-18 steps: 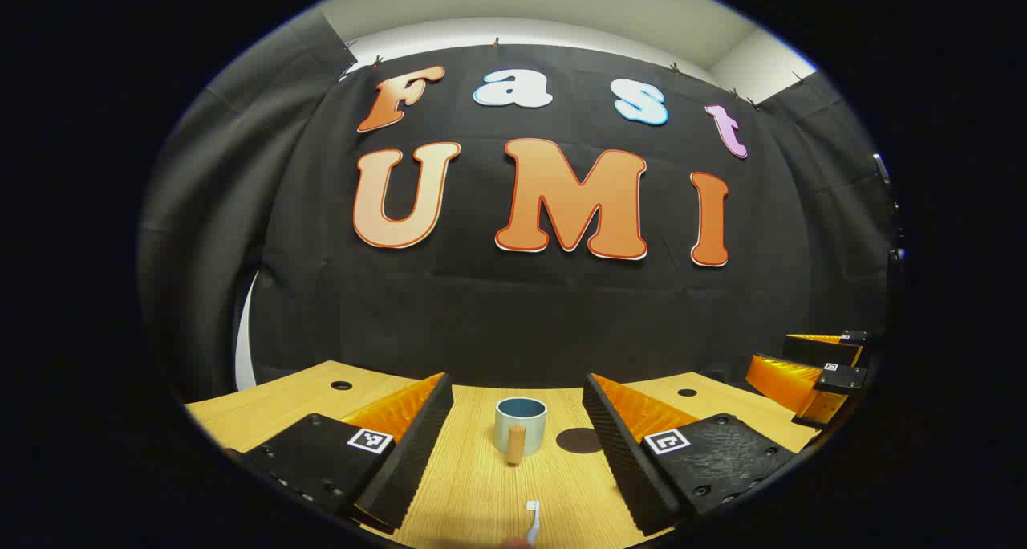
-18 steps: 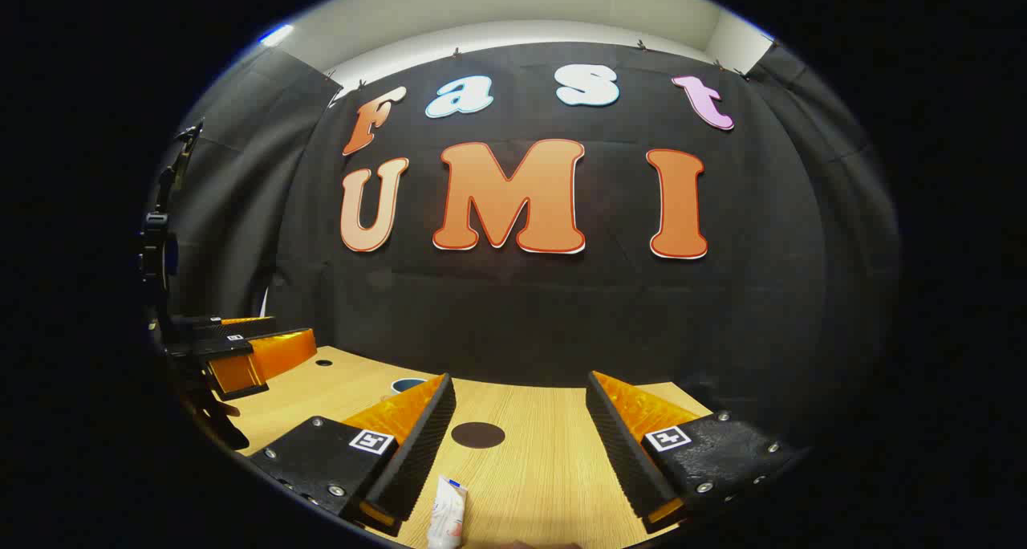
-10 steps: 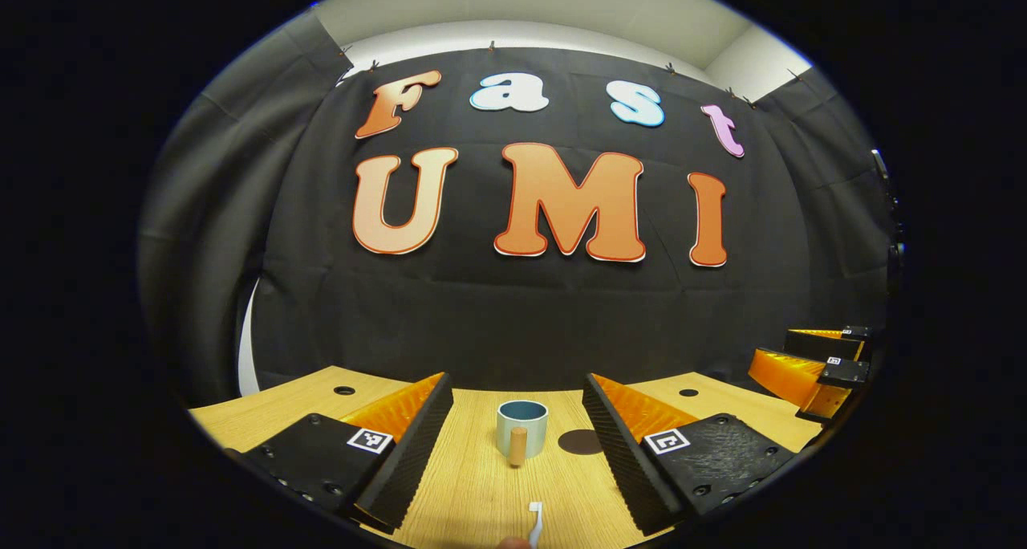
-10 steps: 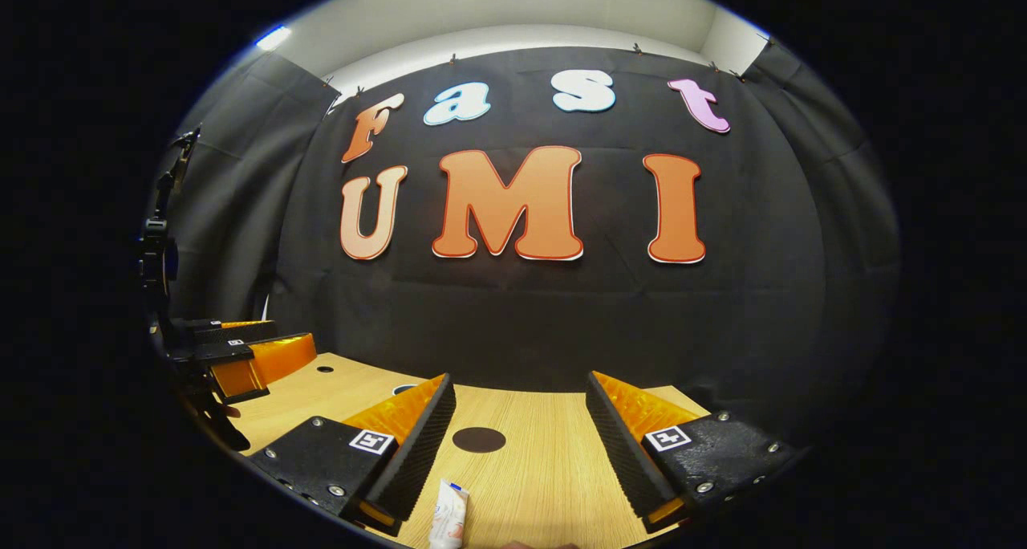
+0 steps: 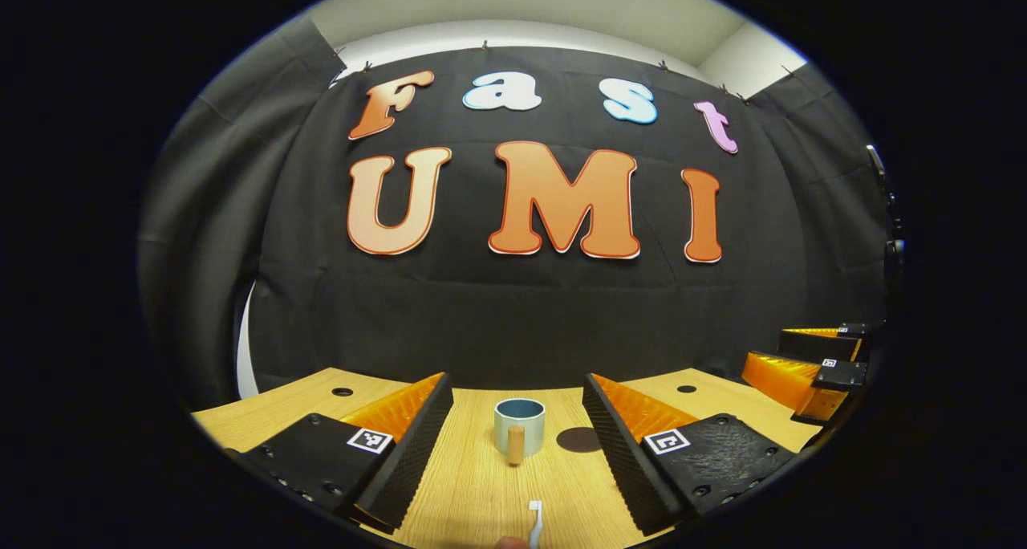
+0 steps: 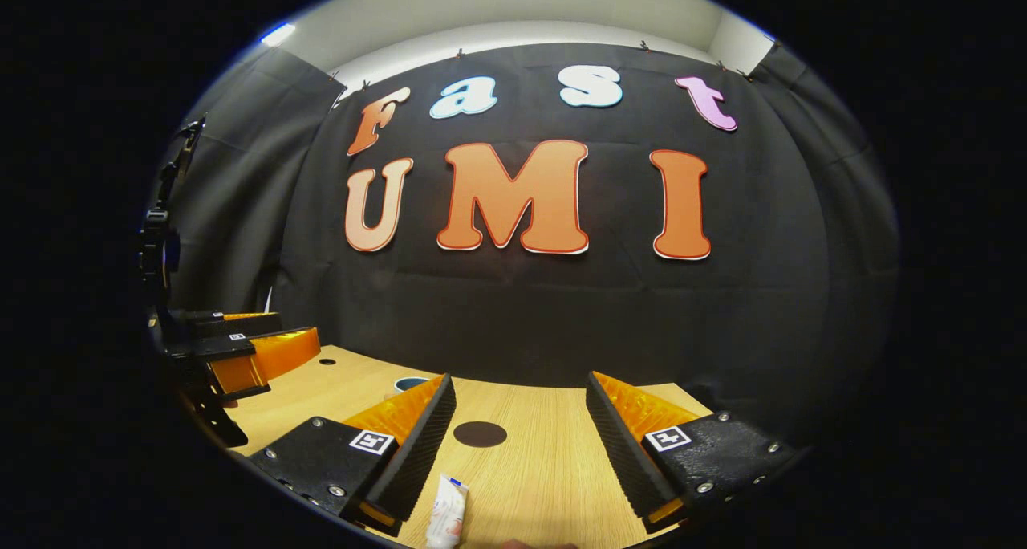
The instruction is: Put the toothbrush and toothpaste on the desktop into the cup, then pick up the cup and place it on the coaster on the desktop.
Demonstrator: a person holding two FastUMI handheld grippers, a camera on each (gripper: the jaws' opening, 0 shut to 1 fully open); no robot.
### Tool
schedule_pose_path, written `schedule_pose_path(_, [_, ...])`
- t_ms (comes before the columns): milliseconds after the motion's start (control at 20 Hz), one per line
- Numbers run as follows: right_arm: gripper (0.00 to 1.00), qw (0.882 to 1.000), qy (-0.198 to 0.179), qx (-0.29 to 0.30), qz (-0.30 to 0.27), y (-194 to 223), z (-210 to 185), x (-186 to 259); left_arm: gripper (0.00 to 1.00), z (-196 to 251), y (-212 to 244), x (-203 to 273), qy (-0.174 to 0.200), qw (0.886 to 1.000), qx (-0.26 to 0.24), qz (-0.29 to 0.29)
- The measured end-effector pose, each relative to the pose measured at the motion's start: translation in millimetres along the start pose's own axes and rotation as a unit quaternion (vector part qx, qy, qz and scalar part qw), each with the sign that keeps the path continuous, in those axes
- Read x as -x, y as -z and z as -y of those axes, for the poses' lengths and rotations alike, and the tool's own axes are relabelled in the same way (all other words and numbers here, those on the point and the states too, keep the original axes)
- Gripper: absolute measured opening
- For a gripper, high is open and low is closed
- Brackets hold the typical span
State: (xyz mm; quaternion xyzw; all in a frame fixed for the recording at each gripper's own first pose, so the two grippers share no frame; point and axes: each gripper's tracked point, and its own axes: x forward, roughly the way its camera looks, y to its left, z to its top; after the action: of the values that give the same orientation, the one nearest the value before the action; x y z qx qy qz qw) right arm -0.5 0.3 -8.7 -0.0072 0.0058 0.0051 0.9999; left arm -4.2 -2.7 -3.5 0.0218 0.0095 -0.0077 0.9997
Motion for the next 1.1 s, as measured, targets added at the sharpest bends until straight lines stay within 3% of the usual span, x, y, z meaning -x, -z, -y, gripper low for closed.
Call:
schedule_pose_path(450, [0.98, 0.995, -0.033, -0.014, -0.093, 60, -18, -2, 0.98, 7, 78, 0, 0.015, 0.994, -0.013, -0.108])
schedule_pose_path(1100, [0.98, 0.967, -0.072, -0.015, -0.245, 148, -51, -3, 0.98, 12, 168, 10, 0.030, 0.970, -0.027, -0.241])
